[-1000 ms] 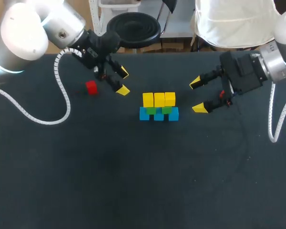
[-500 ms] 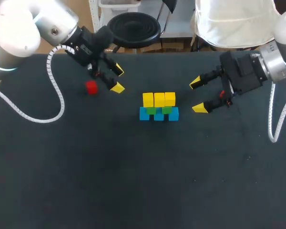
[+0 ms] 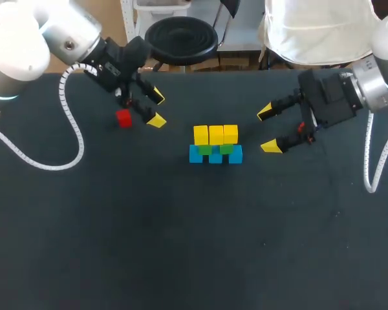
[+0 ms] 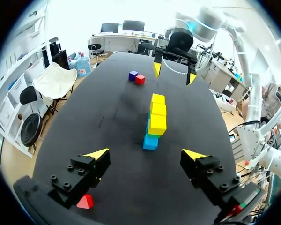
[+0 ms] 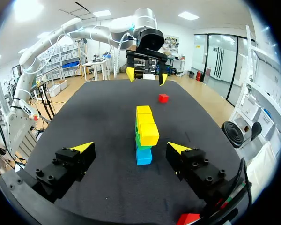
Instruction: Place the blue cubes, place green cubes on the blue cubes, place the yellow cubes on the green cubes, then place the red cubes on the yellow cubes, and place purple cube on the red cubes.
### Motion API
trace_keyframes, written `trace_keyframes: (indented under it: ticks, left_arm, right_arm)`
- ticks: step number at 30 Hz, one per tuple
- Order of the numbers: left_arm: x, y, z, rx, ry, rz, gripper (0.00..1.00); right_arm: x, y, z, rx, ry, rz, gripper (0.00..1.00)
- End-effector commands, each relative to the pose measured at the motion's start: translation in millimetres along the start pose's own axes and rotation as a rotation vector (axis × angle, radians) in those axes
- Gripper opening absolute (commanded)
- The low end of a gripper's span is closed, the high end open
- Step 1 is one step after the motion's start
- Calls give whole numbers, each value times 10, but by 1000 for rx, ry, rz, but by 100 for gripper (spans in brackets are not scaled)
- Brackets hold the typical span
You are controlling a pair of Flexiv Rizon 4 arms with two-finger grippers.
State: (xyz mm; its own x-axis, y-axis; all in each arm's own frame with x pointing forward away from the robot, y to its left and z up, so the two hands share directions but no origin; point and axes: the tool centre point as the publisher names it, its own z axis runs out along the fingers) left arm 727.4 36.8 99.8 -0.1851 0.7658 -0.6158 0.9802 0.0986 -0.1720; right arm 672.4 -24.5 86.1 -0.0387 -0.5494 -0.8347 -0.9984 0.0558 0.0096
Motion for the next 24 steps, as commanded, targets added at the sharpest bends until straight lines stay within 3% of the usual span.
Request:
trace_keyframes:
  ticks: [1, 11, 24]
  left_arm:
    - [10, -8, 2, -3, -3, 1, 100]
    - [10, -8, 2, -3, -3, 1, 100]
    - [10, -8, 2, -3, -3, 1, 100]
  right_arm:
    - [14, -8, -52, 1, -1, -3, 100]
    - [-58, -89, -204, -22, 37, -51, 100]
    - [-213, -64, -274, -11, 27, -59, 100]
